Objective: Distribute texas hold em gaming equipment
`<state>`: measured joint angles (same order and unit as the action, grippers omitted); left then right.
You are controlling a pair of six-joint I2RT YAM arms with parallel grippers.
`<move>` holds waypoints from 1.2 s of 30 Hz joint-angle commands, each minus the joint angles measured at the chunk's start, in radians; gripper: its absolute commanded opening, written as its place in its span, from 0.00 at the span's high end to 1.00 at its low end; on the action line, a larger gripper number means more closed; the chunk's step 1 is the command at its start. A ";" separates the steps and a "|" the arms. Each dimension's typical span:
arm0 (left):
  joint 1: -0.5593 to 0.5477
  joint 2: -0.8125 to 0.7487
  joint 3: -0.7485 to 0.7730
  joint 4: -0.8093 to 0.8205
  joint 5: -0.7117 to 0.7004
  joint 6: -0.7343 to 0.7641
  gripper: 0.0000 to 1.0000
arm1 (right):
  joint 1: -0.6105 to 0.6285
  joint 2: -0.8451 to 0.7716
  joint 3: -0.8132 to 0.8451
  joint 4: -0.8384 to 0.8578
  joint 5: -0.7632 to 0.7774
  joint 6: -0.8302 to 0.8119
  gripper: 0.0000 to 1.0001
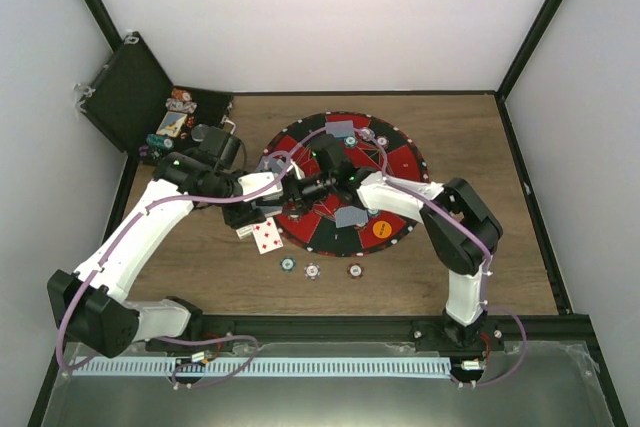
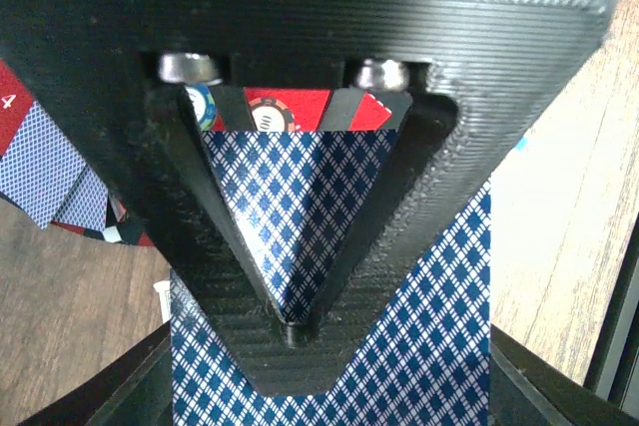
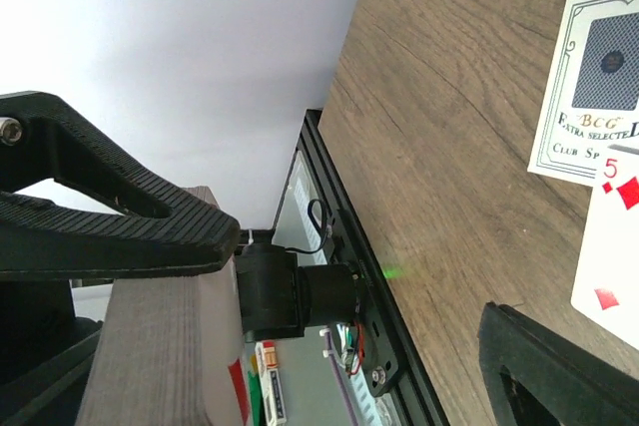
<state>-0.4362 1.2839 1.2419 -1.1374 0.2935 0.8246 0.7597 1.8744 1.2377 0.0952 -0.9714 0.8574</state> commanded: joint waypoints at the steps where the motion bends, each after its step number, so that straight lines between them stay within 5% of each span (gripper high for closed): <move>1: 0.001 -0.011 0.010 0.020 0.034 0.015 0.96 | -0.025 0.021 0.027 0.005 -0.017 0.003 0.15; 13: 0.001 -0.019 0.015 0.022 0.035 0.016 0.96 | -0.095 -0.030 -0.054 -0.089 0.020 -0.074 0.34; 25: 0.001 -0.017 -0.004 0.035 0.029 0.011 0.96 | -0.099 -0.126 -0.030 -0.145 0.046 -0.096 0.91; 36: 0.001 -0.018 -0.017 0.033 0.013 0.010 0.96 | -0.205 -0.167 -0.008 -0.255 0.058 -0.176 0.99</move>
<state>-0.4355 1.2858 1.2274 -1.1309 0.2752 0.8234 0.6128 1.7275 1.2018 -0.0772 -0.9504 0.7273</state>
